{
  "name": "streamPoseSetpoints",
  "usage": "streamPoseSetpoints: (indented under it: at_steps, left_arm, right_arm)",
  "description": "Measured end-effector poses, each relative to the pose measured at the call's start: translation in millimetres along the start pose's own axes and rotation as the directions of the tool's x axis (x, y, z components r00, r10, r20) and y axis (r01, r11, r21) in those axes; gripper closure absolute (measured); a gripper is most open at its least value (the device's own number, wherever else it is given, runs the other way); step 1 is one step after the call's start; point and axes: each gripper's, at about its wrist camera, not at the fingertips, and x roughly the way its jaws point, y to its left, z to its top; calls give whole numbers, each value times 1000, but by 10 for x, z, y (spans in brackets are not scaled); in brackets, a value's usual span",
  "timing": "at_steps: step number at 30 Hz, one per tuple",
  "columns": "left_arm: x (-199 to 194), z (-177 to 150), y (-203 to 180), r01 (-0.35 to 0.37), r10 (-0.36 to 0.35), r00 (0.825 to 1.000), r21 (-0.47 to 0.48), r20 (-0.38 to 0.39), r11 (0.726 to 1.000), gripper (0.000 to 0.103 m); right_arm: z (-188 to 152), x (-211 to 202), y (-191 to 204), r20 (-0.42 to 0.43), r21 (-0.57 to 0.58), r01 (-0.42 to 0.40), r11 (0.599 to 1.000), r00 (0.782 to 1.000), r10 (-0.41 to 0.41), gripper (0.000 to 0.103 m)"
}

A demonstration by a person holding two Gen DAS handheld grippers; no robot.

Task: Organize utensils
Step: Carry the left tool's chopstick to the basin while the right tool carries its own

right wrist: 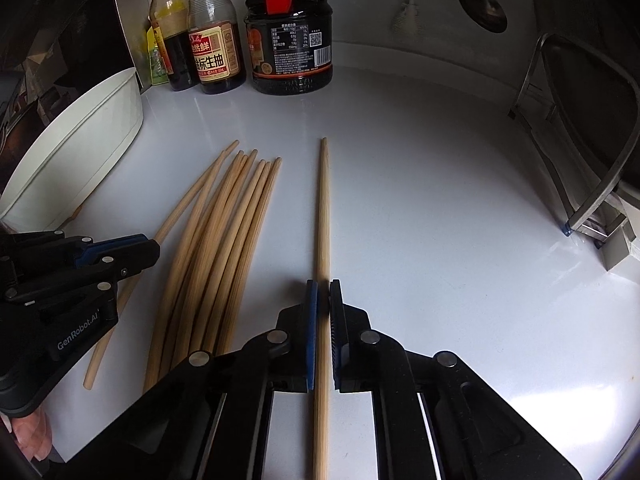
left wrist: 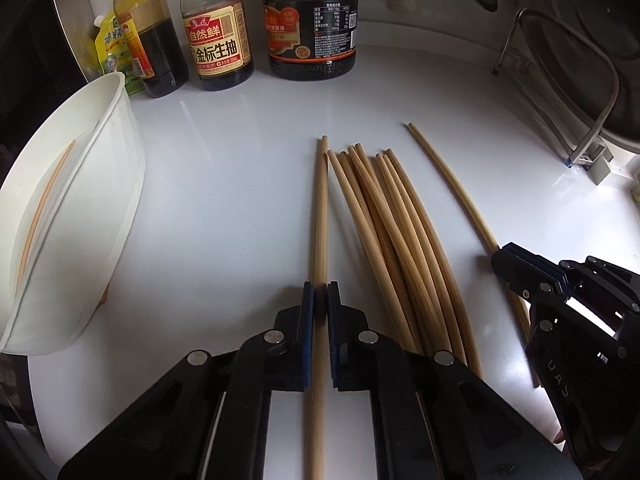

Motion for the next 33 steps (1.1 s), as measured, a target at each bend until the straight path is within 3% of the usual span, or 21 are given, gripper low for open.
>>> streamPoseSetpoints:
  at_steps: [8, 19, 27, 33]
  left_arm:
    - [-119, 5, 117, 60, -61, 998, -30, -15, 998, 96]
    - [-671, 241, 442, 118, -117, 992, -29, 42, 993, 96]
    - [-1235, 508, 1120, 76, -66, 989, -74, 132, 994, 96]
    - [-1436, 542, 1795, 18, 6, 984, -139, 176, 990, 96]
  right_arm:
    - [-5, -159, -87, 10, 101, -50, 994, 999, 49, 97]
    - [256, -636, 147, 49, 117, -67, 991, 997, 61, 97]
    - [691, -968, 664, 137, 105, -128, 986, 984, 113, 97]
    - [1100, -894, 1289, 155, 39, -206, 978, 968, 198, 97]
